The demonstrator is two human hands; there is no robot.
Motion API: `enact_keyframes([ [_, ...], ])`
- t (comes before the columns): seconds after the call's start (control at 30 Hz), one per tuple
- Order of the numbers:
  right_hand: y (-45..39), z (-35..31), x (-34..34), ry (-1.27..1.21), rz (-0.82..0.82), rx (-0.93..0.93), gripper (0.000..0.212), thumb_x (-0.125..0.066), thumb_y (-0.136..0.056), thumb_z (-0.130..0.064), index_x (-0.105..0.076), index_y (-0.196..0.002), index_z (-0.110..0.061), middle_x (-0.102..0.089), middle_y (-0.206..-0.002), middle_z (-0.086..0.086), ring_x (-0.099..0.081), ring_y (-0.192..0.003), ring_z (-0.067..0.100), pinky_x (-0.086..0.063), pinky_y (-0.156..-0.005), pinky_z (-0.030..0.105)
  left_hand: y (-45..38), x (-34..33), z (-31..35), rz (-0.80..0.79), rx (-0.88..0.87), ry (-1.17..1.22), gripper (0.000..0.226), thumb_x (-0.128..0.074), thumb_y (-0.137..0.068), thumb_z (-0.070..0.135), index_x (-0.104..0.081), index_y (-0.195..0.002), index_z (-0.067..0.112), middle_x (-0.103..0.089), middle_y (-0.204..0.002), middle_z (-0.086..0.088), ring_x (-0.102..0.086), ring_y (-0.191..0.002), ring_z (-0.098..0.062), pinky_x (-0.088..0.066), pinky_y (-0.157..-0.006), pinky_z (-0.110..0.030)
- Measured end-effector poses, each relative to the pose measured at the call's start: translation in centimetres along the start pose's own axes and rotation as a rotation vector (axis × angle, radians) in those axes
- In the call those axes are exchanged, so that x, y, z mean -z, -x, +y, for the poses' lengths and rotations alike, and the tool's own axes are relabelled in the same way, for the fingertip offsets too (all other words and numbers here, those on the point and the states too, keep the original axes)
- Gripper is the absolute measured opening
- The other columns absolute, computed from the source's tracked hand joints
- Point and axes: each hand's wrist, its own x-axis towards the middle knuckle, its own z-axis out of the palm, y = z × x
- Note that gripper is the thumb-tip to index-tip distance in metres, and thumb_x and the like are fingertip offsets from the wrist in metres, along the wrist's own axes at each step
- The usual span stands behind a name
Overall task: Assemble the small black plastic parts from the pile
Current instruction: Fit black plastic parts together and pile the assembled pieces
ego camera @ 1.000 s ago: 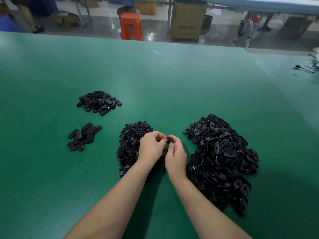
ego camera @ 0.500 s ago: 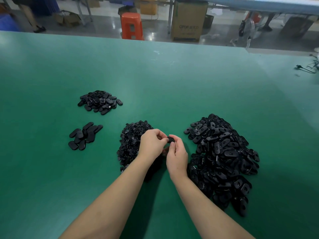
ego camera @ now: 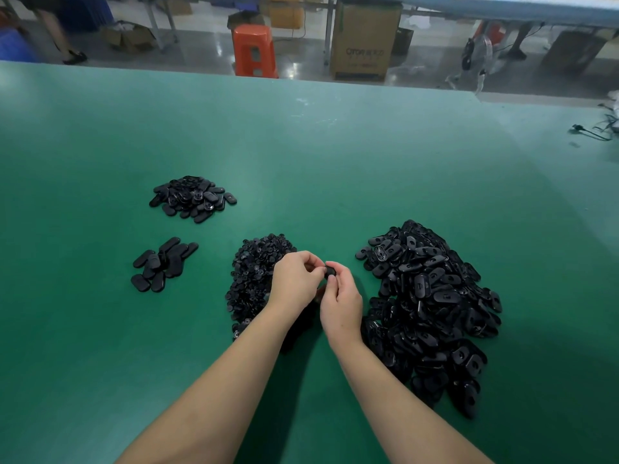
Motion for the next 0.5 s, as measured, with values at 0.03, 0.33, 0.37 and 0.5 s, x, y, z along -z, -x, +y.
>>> enact_keyframes([
  [0.03,0.0,0.0,0.0,-0.002,-0.001,0.000,0.026,-0.046,-0.103,-0.012,-0.064,-0.116,-0.025,-0.062,-0.091,-0.028,-0.057,-0.086,-0.014,-0.044,-0.074,0.020,0.0,-0.1,0.0,0.001,0.000,0.001,0.008,-0.070,-0.089,0.016,-0.074,-0.082,0.017,-0.071,-0.077,0.004,-0.064,-0.072,-0.014,-0.053,-0.073,-0.027],
  [0.33,0.0,0.3,-0.1,-0.099,0.005,-0.025,0.015,-0.057,-0.100,-0.016,-0.062,-0.105,-0.029,-0.072,-0.095,-0.010,-0.067,-0.090,0.006,-0.053,-0.080,0.028,0.8,-0.3,-0.3,-0.003,-0.050,0.013,0.023,-0.059,-0.090,0.006,-0.079,-0.098,0.016,-0.072,-0.092,0.004,-0.061,-0.078,-0.007,-0.045,-0.071,-0.014],
  [0.37,0.0,0.3,0.0,-0.121,0.004,-0.030,0.017,-0.058,-0.099,-0.015,-0.061,-0.102,-0.032,-0.072,-0.094,-0.011,-0.067,-0.090,0.005,-0.053,-0.080,0.027,1.0,-0.5,-0.3,0.004,-0.064,0.008,0.027,-0.057,-0.089,0.003,-0.079,-0.099,0.016,-0.070,-0.096,0.004,-0.060,-0.083,-0.007,-0.042,-0.072,-0.008],
  [0.5,-0.1,0.3,0.2,-0.159,0.023,-0.048,0.017,-0.059,-0.098,-0.011,-0.060,-0.099,-0.028,-0.071,-0.093,-0.008,-0.067,-0.091,0.007,-0.053,-0.081,0.030,1.3,-0.9,-0.4,0.030,-0.082,0.023,0.031,-0.054,-0.090,-0.001,-0.080,-0.096,0.017,-0.059,-0.104,0.008,-0.053,-0.089,-0.001,-0.034,-0.073,0.004],
])
